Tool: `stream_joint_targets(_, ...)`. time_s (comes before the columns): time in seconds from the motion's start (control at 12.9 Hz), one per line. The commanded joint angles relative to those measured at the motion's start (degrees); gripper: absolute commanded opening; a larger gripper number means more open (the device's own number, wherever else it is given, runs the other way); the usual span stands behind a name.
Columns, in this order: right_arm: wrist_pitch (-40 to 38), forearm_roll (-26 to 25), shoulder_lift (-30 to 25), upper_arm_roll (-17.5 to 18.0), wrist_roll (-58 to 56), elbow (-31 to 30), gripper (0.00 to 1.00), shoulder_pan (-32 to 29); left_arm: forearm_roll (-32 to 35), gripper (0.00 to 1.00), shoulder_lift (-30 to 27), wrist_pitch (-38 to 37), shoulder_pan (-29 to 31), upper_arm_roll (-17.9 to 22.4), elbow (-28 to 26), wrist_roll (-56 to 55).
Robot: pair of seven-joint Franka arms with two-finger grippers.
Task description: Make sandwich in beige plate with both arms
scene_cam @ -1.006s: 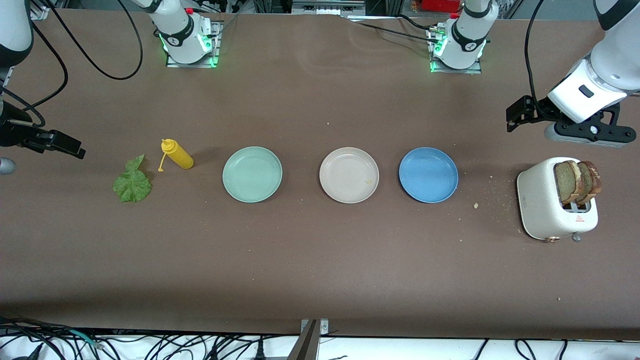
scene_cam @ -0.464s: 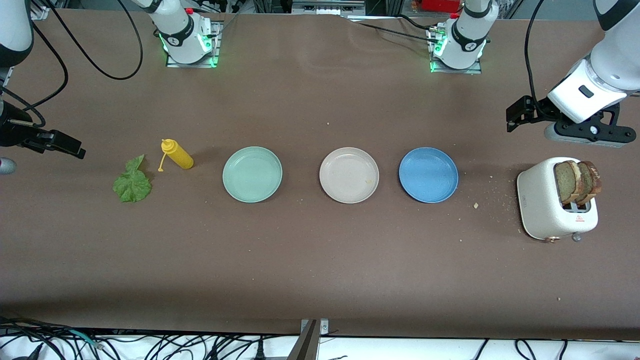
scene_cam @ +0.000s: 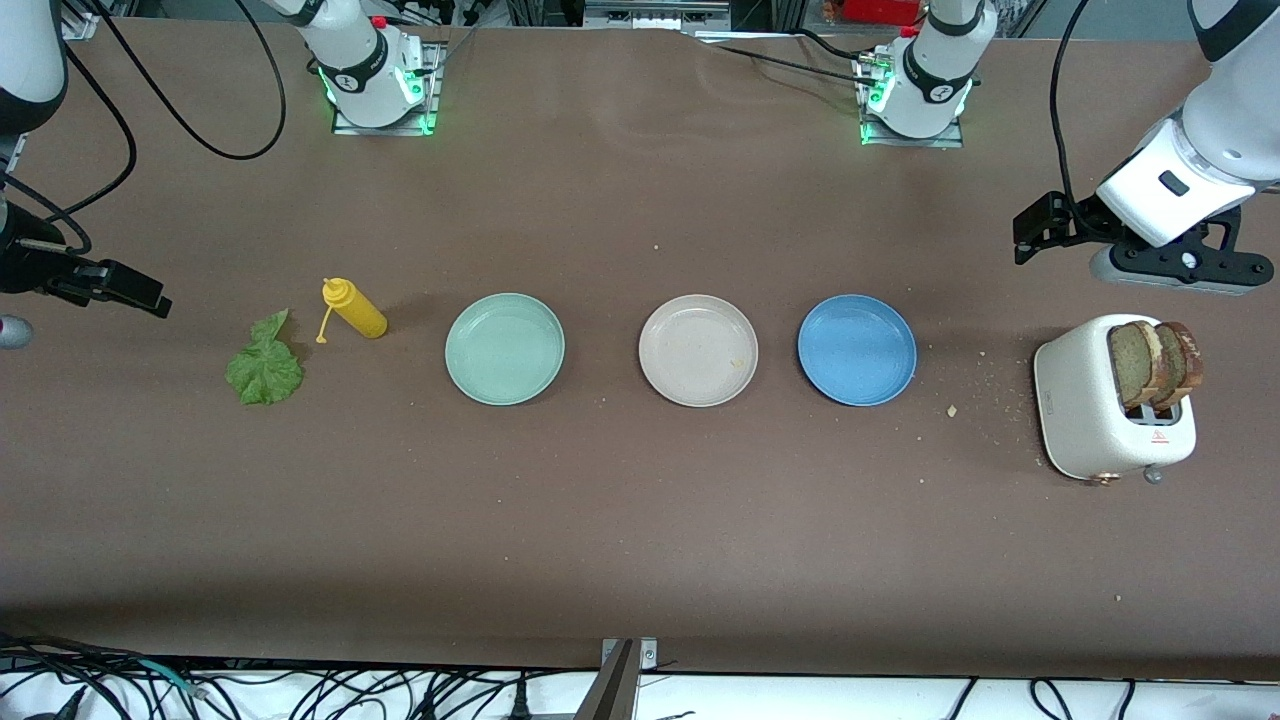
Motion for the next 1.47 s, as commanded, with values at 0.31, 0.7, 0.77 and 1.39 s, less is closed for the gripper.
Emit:
stream_joint_targets(0.31,-0.15,-0.17,-0.93,0.08,0.16,-0.58,0.99,0.11,-1.16,1.0,-0.05,-0.6,0.06,0.53,0.65,1.11)
stream_joint_targets(0.7,-0.15,-0.17,-0.93,0.08,0.16,-0.58,0.99,0.11,-1.25,1.0,-0.14,-0.6,0.33,0.71,0.74,1.11)
stream_joint_targets(0.77,-0.15,-0.17,-0.93,0.08,0.16,-0.58,0.99,0.11,-1.25,1.0,-0.14,-0.6,0.41,0.8,0.83,1.19)
stream_joint_targets(1.39,-0.15,-0.08,-0.93,0.08,0.16,-0.58,0.99,0.11,-1.25,1.0,-0.23,-0.6,1.2,0.8,0.74,1.63)
